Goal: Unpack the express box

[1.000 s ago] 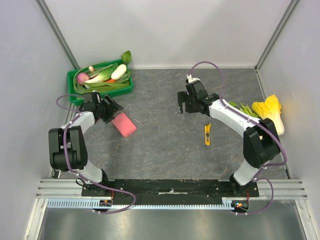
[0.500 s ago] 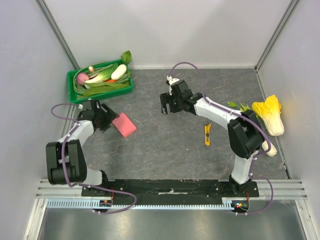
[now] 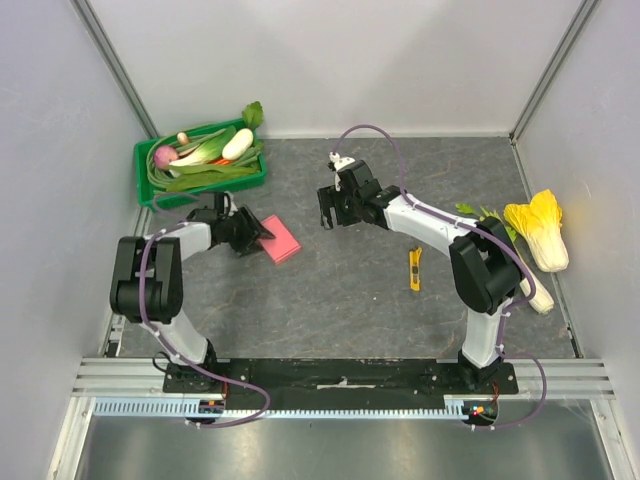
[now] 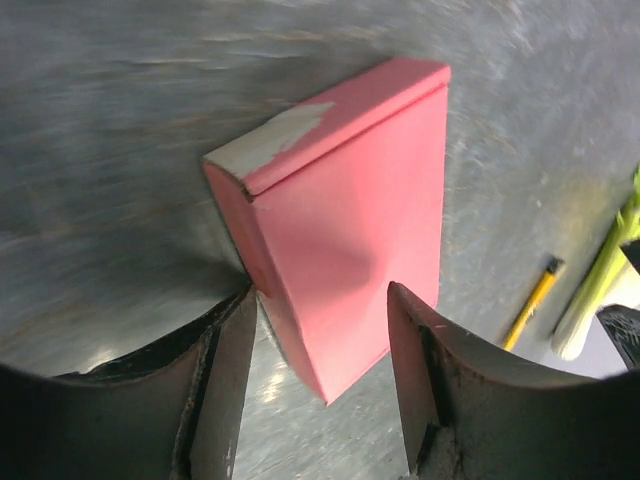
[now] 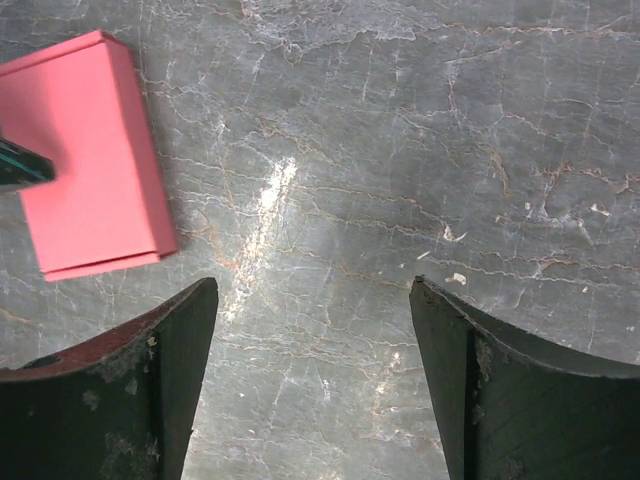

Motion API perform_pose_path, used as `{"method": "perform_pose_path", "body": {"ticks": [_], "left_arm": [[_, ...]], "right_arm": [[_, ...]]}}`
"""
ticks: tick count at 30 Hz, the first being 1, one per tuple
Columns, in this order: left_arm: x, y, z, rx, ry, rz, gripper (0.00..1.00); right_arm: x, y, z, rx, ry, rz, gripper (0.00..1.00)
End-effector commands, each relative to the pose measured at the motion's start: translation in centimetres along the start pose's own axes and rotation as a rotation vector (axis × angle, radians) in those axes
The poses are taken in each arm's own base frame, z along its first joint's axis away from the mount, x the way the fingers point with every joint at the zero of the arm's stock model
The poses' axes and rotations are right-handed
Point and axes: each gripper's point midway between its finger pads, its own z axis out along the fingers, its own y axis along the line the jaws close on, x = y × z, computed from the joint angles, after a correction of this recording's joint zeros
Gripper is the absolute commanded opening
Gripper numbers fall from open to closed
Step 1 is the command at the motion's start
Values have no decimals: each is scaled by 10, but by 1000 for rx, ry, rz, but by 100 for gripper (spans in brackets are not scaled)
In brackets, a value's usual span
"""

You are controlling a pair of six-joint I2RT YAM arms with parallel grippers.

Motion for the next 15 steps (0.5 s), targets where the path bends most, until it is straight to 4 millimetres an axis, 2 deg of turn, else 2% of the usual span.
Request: {"method": "perform_pose_path", "body": {"ticks": [1, 6, 8, 12, 15], "left_arm": [[4, -59, 14, 175, 69, 160, 61], [16, -85, 33, 264, 155, 210, 61], [13, -96, 35, 290, 161, 235, 61], [7, -96, 37, 264, 145, 240, 61], [0, -82, 32, 169, 90, 244, 64]], "right_arm": [[-14, -7, 1, 46, -42, 12, 84], [-7, -7, 13, 48, -17, 27, 80], [-5, -5, 18, 33, -5, 27, 77], [-6, 4, 36, -18, 11, -11, 75], [-11, 10, 47, -51, 10, -30, 75]]}}
